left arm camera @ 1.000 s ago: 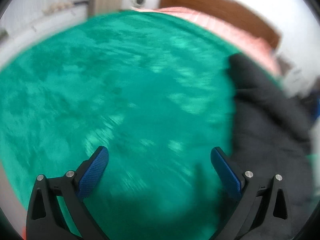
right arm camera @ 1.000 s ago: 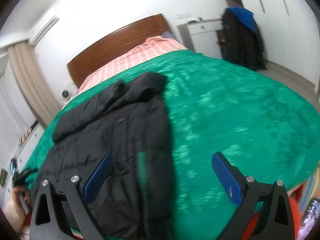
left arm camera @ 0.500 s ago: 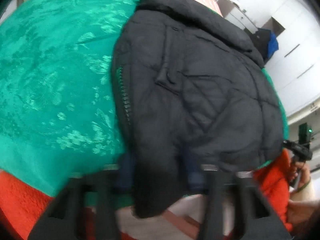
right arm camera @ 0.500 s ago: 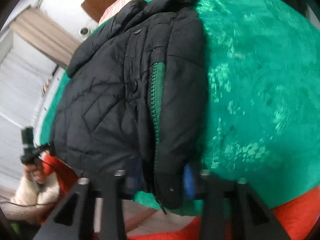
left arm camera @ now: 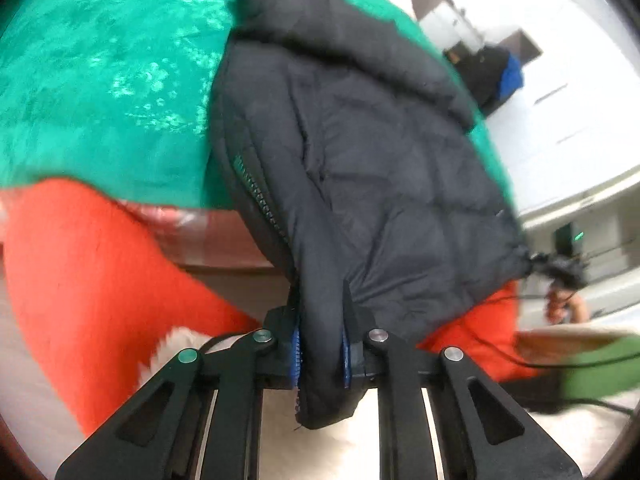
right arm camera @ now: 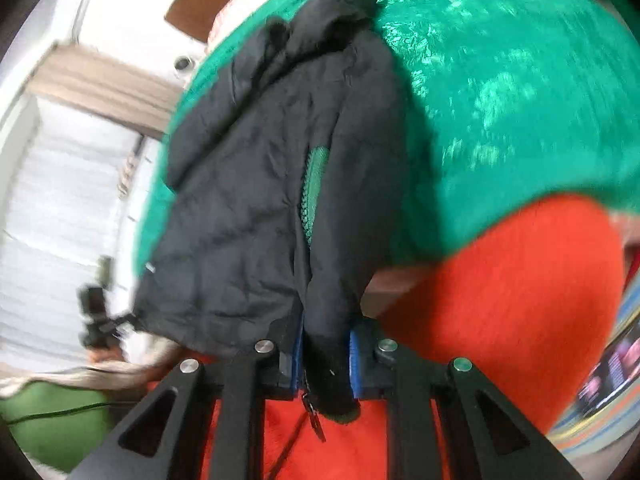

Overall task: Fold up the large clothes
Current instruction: 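Grasp the jacket hem with both the left and right grippers, then lift the hem with both grippers, fold it onto the collar, and open both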

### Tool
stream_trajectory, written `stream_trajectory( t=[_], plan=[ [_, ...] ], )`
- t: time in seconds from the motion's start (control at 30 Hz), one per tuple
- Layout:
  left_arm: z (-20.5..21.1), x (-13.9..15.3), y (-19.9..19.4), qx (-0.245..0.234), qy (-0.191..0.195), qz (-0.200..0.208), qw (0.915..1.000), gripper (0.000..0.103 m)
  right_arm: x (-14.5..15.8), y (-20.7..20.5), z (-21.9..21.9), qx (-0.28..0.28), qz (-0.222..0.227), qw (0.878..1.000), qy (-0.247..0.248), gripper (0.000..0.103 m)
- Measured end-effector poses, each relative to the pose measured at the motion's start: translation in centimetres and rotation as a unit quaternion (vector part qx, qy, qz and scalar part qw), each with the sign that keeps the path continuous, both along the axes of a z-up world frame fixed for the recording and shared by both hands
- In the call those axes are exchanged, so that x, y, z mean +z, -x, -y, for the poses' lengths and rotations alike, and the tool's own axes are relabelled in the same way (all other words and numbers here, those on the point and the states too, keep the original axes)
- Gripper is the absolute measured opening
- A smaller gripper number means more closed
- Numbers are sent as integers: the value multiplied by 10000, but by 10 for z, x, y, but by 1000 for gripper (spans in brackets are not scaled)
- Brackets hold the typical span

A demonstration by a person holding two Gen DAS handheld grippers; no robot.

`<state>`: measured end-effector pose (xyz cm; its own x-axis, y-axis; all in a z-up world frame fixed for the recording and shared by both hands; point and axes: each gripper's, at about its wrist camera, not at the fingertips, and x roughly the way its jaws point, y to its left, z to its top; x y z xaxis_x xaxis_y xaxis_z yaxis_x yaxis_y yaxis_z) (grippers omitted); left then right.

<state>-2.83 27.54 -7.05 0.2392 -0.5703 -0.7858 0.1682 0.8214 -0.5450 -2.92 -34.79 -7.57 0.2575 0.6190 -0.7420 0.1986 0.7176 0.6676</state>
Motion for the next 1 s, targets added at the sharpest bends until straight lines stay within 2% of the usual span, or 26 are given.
stream_trajectory(
  t=[0.1,0.2,0.27,0.33,0.4,0.43,0.47,0.5,0.53,0.57,0.6,0.67,0.73,0.77,0.83,0.87,0.93,1.0],
  plan=[
    [-20,43,-15,319,618,398,9968,13,28,-17,17,-435,504,9945,-814,17],
    [-24,91,-65,352,973,1109,9884,13,63,-69,31,-505,1218,9845,-1155,17],
    [-11,122,-118,393,917,1648,9813,13,83,-124,40,-536,1642,9774,-1215,17],
    [-3,139,-167,584,822,1982,9750,15,90,-185,50,-755,1879,9734,-1074,17],
    [21,148,-233,783,577,2207,9705,26,85,-242,51,-1060,1995,9689,-1007,21],
    [34,150,-263,755,335,2259,9706,39,77,-278,51,-1243,2048,9665,-919,32],
    [45,147,-292,780,62,2195,9725,54,71,-299,53,-1381,2020,9657,-866,47],
    [51,141,-315,863,-104,2070,9745,64,62,-321,55,-1510,1967,9656,-789,96],
    [51,133,-335,1154,-401,1918,9738,84,54,-334,57,-1764,1944,9634,-540,101],
    [50,127,-345,1492,-684,1781,9702,94,52,-338,61,-1935,1924,9614,-348,103],
    [51,123,-351,1648,-751,1694,9688,94,48,-342,60,-2084,1951,9583,-138,103],
    [45,110,-359,1744,-591,1538,9708,94,49,-343,48,-1989,2124,9567,108,103],
    [49,100,-358,1733,-521,1610,9702,94,50,-345,25,-1647,2281,9585,456,103],
    [57,95,-355,1635,-594,1762,9689,95,51,-347,6,-1320,2365,9587,863,103],
    [88,86,-363,1455,-842,1938,9665,95,51,-359,-29,-773,2524,9526,1513,103],
    [103,79,-371,1341,-998,2016,9651,95,53,-351,-46,-522,2594,9476,1789,103],
    [137,74,-375,1035,-1311,2246,9600,95,50,-366,-80,-146,2736,9369,2173,103],
    [163,74,-377,762,-1651,2578,9489,99,36,-378,-98,37,2883,9255,2456,103]
  ],
)
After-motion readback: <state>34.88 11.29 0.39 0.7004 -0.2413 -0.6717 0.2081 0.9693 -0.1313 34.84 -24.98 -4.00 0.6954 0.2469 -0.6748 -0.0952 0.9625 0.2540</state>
